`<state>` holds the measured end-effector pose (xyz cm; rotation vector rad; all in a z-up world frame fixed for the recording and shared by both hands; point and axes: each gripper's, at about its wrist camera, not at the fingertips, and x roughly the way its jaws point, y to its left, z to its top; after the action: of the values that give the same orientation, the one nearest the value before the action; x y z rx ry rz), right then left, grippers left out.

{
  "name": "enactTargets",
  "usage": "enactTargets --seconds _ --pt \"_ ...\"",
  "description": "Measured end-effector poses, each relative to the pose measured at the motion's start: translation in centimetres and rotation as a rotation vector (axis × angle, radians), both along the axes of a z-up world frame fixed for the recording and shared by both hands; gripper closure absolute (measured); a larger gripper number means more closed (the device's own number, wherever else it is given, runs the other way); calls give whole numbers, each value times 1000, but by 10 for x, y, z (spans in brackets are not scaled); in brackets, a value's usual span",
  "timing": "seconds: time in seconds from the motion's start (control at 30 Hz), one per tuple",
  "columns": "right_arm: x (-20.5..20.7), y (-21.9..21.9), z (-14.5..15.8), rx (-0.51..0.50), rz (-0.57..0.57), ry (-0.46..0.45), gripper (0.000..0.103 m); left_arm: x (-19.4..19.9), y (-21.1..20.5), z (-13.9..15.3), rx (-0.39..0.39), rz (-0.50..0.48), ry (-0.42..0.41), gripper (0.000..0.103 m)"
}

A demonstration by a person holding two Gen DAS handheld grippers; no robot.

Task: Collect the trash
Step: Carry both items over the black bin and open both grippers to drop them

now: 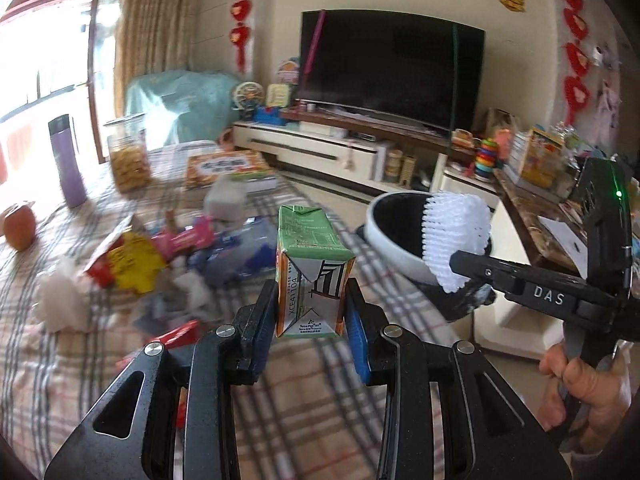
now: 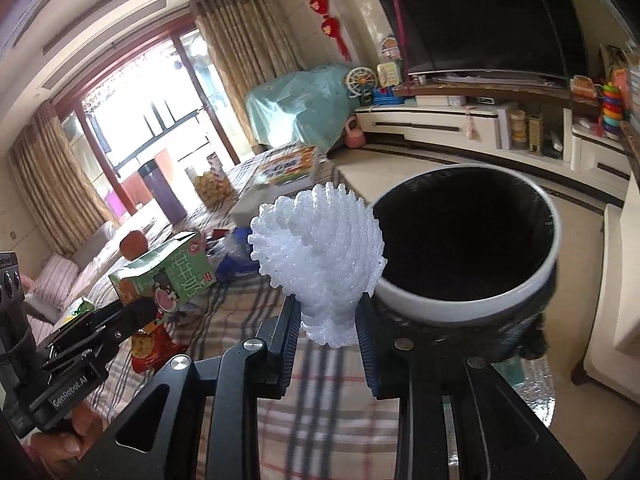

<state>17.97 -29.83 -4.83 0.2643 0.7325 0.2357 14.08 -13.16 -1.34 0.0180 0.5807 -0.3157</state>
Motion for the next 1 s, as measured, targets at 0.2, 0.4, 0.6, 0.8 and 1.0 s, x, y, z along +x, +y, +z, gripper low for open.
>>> enactTargets --seconds 0.2,0.4,0.6,0.8,1.0 --pt "1 -26 4 -7 -51 -2 75 11 -30 1 5 -65 -5 72" --pt "6 -50 2 -4 -93 15 75 27 -58 -1 6 -116 2 72" --pt "18 -70 2 -1 -107 29 75 44 -84 1 6 -156 4 72" --pt "32 -86 -1 13 -117 50 75 65 -104 -3 -9 -185 40 72" --pt "45 -97 -6 17 -126 72 75 82 -121 -8 -11 -201 58 72"
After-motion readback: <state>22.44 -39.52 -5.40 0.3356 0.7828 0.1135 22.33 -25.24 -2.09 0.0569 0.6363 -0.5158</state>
